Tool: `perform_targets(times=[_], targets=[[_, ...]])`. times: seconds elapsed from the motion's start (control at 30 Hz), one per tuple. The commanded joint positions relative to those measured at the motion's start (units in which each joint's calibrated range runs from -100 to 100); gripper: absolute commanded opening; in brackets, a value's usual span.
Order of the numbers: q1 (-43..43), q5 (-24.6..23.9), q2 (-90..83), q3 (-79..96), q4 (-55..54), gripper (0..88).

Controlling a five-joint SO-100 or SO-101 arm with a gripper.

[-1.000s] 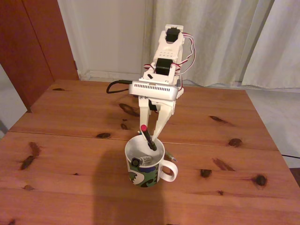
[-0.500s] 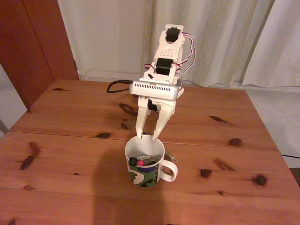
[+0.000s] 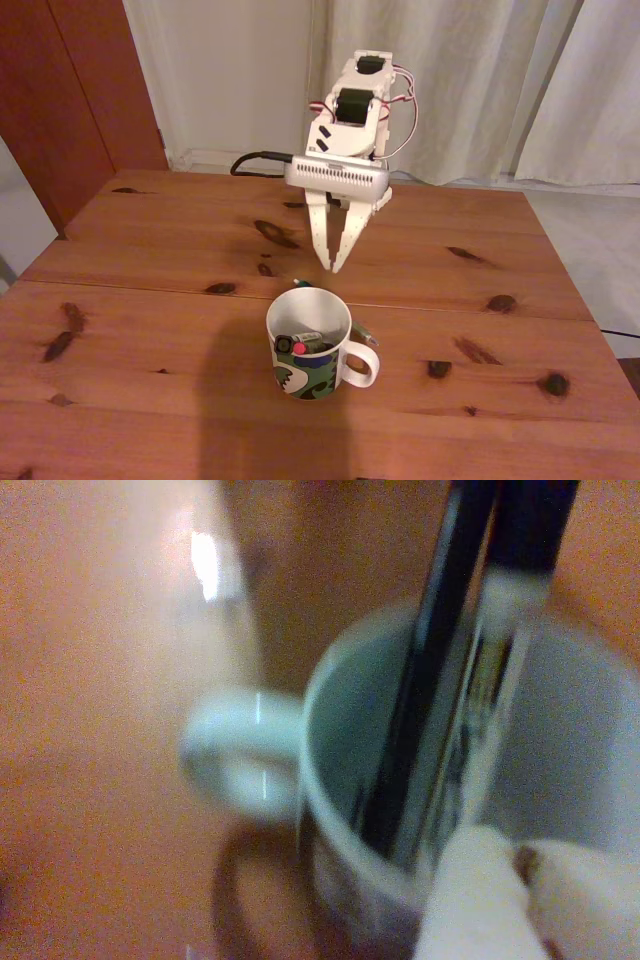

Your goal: Clean up the desk and place the pens and markers into the cup

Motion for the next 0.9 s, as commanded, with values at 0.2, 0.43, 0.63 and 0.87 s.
perform_targets(times=[0.2, 0.43, 0.63, 0.87], targets=[[-0.5, 2.6, -4.2, -4.6, 23.9, 0.9], [-0.6, 3.1, -3.7, -1.9, 24.1, 0.8], [-0.6, 3.1, -3.5, -1.4, 24.1, 0.8], [-0.3, 10.6, -3.5, 3.5, 24.1, 0.9]])
